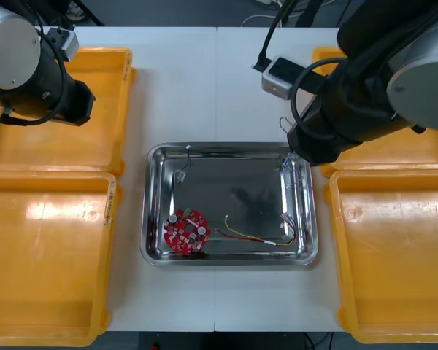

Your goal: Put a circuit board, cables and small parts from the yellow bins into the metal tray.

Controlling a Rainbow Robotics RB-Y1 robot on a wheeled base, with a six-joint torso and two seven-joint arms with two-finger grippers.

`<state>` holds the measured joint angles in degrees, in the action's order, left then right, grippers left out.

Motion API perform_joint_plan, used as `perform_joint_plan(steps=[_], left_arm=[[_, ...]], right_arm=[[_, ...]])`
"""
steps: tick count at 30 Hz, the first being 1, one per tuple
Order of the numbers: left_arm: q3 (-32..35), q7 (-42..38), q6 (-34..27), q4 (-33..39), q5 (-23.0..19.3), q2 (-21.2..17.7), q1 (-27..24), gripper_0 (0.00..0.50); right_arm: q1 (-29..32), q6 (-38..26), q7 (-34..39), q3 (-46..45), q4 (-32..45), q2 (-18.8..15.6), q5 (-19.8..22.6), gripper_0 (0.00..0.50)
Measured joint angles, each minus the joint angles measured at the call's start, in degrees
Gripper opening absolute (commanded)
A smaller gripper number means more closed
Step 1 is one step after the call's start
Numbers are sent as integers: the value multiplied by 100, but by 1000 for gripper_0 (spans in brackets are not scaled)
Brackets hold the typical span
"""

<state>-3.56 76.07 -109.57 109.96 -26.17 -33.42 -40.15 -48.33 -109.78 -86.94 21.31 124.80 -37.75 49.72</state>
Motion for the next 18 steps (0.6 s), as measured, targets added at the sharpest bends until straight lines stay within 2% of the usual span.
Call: perform_joint_plan(steps=[8, 18], left_arm=[[-301, -1057, -2, 419, -89, 13, 160, 0], [-841, -1238, 1, 526, -15, 144, 213, 0]], right_arm=[[36, 0, 0, 503, -262, 276, -326, 0], [40, 1, -27, 1063, -688, 429, -757, 0]])
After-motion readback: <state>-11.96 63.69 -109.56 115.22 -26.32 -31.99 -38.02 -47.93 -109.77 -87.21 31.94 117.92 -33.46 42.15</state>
